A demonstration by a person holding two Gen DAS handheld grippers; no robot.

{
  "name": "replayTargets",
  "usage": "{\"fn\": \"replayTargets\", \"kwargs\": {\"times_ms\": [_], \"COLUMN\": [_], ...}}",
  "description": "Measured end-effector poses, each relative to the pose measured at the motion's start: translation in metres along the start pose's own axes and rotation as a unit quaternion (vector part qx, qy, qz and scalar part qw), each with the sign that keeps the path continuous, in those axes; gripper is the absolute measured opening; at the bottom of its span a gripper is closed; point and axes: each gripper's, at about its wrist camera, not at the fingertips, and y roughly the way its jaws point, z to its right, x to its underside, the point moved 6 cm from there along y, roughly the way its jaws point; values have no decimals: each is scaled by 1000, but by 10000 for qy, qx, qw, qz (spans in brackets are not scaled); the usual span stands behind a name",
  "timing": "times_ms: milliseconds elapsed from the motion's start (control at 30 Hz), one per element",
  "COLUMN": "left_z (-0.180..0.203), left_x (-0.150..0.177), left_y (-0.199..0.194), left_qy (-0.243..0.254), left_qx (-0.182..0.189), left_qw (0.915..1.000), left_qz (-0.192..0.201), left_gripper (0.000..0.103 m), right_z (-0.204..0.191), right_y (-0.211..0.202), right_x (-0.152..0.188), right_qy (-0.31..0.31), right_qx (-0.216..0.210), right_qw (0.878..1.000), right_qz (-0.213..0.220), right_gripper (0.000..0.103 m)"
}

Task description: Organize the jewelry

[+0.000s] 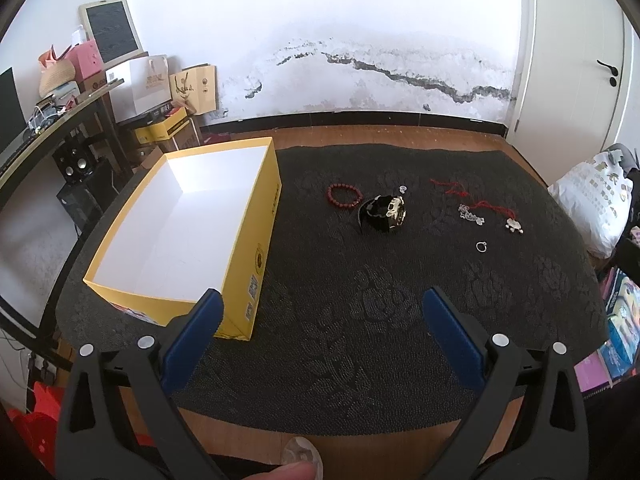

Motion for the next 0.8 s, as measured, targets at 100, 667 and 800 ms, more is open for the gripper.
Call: {"fn": "replayTargets", "kwargs": {"times_ms": [100,667,800], "left_z": [1,21,29], "left_x": [0,-10,-19], "left_y": [1,49,80], "left_qy": [19,187,-91], "left_qx": [8,-22,267], "left_qw": [10000,9992,9968], "left_qz": [-20,-362,-743], "left_gripper": [97,97,97], "right_z": [0,17,26], "right_y": [0,42,71], "right_x": [0,-10,-15], "right_qy": [6,165,225], "right_qx": [-7,-130,-169], "right_qw": [10000,9996,9992], "right_qz": [-8,-190,-292], "right_gripper": [97,97,97]}}
